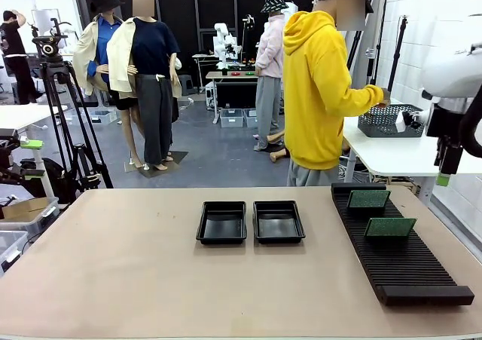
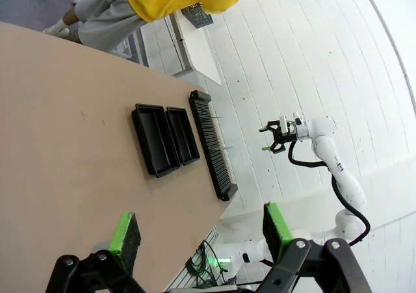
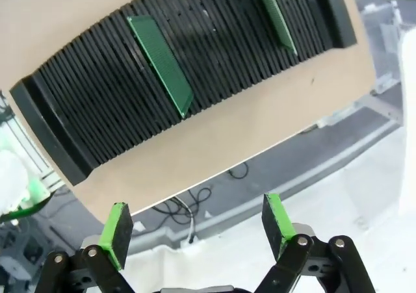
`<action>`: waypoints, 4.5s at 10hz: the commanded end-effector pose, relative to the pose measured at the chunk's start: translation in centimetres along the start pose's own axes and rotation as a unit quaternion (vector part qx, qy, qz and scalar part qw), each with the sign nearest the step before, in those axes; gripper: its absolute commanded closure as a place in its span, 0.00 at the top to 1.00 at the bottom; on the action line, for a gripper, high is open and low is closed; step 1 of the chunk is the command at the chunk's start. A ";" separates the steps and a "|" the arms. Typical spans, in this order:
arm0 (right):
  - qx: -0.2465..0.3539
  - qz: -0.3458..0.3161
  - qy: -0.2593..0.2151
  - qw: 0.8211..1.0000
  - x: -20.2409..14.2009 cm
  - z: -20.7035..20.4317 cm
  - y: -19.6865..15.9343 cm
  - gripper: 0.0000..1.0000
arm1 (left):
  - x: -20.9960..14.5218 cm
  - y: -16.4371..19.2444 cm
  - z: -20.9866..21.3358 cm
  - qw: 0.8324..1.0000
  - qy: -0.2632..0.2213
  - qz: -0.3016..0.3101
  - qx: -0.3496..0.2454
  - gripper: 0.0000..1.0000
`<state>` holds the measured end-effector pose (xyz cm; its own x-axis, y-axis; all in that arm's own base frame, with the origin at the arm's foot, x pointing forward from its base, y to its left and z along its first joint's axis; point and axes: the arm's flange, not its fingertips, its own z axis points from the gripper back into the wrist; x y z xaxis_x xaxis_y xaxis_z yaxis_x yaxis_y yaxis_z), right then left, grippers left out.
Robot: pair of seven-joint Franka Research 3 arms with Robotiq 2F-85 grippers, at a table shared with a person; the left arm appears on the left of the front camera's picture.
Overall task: Inspect and transfer BCBs to ESD trays.
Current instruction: Pick up the Blank PCB from the PCB Rack and place it in the left ESD tray.
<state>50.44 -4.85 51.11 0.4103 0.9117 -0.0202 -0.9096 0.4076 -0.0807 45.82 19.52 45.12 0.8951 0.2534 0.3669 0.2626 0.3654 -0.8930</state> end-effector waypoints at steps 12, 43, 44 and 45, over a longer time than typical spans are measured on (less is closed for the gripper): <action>-0.014 0.154 -0.054 0.987 4.3 -7.6 -1.5 1.00 | 0.0 -0.2 0.1 1.000 -0.002 0.004 -0.001 1.00; 0.022 0.136 -0.063 0.988 6.5 -11.5 3.0 1.00 | 0.0 -0.2 0.1 1.000 -0.002 0.004 -0.001 1.00; 0.018 0.135 -0.059 0.989 6.4 -11.6 2.8 1.00 | 0.0 -0.2 0.1 1.000 -0.002 0.004 -0.001 1.00; 0.017 0.132 -0.052 0.990 6.3 -11.7 2.6 1.00 | 0.0 -0.2 0.1 1.000 -0.002 0.004 -0.001 1.00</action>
<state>51.69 1.66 39.74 0.1378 0.9878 0.0727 -0.9897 0.1402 -0.0292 45.82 19.53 45.12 0.8951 0.2535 0.3668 0.2625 0.3654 -0.8931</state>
